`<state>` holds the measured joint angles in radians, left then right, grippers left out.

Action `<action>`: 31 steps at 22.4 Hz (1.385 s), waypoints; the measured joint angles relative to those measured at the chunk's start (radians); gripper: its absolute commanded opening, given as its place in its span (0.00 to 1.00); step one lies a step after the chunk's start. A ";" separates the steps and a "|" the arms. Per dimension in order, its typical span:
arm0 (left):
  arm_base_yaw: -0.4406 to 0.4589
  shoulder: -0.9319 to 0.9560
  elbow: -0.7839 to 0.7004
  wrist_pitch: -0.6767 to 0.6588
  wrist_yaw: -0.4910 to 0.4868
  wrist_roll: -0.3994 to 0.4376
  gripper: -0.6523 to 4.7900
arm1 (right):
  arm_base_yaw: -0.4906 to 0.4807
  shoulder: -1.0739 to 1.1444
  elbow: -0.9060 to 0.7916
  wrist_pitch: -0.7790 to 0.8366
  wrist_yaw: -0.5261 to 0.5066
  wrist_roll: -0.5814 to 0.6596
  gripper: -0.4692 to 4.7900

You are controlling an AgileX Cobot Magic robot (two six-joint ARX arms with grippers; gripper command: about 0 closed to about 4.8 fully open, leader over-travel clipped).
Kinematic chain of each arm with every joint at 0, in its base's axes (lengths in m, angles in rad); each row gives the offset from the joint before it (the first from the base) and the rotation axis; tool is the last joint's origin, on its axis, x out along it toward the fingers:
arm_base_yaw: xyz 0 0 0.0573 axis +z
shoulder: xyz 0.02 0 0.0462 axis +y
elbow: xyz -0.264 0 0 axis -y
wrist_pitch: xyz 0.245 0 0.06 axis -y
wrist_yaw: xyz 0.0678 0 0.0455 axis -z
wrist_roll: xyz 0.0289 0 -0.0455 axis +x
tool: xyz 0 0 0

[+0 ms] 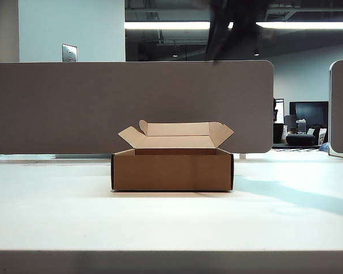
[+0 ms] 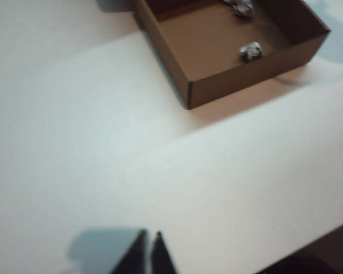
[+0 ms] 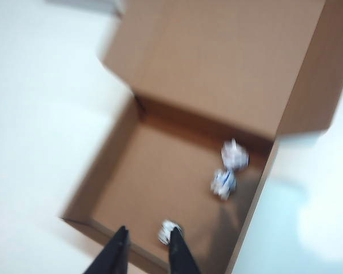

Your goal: Pick up all the paper balls on the table and put them in the paper box.

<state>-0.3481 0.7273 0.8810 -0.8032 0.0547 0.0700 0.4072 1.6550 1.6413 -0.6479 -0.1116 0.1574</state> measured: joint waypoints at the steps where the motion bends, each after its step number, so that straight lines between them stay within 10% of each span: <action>1: 0.000 -0.019 0.000 -0.002 -0.016 0.001 0.18 | 0.000 -0.039 0.004 0.003 0.003 -0.002 0.22; 13: 0.000 -0.363 -0.074 -0.001 -0.032 0.000 0.18 | 0.000 -0.438 -0.020 -0.142 0.098 -0.039 0.08; 21: 0.000 -0.692 -0.275 0.023 -0.013 0.000 0.18 | 0.000 -0.882 -0.423 -0.112 0.269 -0.097 0.08; 31: 0.000 -0.707 -0.442 0.365 -0.034 -0.019 0.18 | -0.004 -1.281 -0.901 0.187 0.311 -0.149 0.09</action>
<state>-0.3481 0.0200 0.4393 -0.4381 0.0208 0.0505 0.4030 0.3737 0.7403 -0.4606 0.1997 0.0082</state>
